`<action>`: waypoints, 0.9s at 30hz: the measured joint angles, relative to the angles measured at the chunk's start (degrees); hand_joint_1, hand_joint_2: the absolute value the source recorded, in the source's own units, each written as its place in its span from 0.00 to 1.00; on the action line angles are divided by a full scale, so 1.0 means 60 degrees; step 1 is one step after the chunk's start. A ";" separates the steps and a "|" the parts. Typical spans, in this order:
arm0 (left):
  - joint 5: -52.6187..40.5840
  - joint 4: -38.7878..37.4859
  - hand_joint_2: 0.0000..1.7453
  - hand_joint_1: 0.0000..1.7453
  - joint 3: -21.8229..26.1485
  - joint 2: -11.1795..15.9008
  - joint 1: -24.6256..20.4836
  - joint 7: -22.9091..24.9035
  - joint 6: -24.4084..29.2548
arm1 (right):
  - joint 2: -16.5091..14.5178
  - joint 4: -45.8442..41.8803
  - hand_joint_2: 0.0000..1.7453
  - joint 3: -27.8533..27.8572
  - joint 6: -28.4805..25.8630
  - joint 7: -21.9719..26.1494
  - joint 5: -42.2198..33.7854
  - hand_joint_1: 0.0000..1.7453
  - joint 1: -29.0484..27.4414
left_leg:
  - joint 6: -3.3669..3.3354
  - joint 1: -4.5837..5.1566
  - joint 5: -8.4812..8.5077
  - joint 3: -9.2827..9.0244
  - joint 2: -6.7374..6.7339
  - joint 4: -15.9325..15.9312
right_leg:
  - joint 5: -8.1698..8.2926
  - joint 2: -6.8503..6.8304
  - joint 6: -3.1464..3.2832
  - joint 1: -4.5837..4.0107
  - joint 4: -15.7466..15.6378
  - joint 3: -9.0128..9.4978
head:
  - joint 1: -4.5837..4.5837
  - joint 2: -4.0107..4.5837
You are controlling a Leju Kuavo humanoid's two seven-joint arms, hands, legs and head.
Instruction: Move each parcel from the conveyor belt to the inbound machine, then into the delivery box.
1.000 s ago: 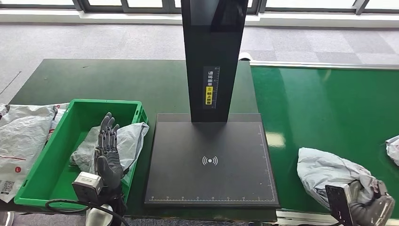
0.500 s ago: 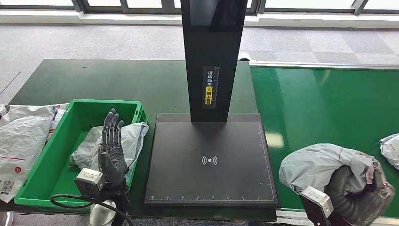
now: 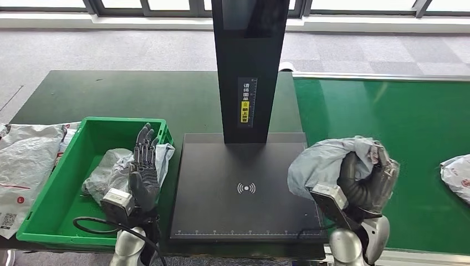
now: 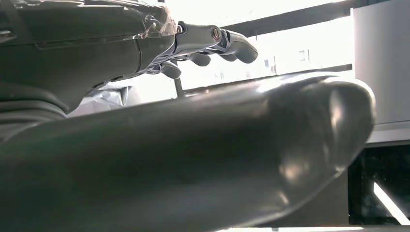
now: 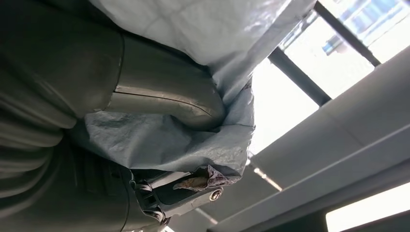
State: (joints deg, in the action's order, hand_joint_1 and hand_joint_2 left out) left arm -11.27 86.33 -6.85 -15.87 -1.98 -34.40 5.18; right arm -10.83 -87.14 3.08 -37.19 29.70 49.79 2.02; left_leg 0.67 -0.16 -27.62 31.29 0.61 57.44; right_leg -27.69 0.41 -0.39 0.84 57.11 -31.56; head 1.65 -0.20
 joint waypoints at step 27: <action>0.0927 -0.0486 0.00 0.00 -0.0109 0.0010 -0.0063 0.0099 -0.0020 | -0.0377 0.6589 1.00 -0.1018 -0.0408 0.0568 -0.0290 0.53 0.3133 | 0.0006 -0.0002 0.0014 0.0020 0.0002 0.0001 | 0.0013 0.0003 0.0004 -0.0004 0.0008 -0.0022 | 0.0000 0.0000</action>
State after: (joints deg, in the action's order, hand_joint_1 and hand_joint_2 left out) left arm -5.71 83.41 -7.51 -15.81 -2.36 -33.81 5.06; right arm -13.09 -47.61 -3.03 -39.64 33.11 48.05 20.81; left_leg 0.70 -0.17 -27.53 31.41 0.62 57.44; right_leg -27.61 0.43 -0.36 0.81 57.16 -31.69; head 1.65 -0.20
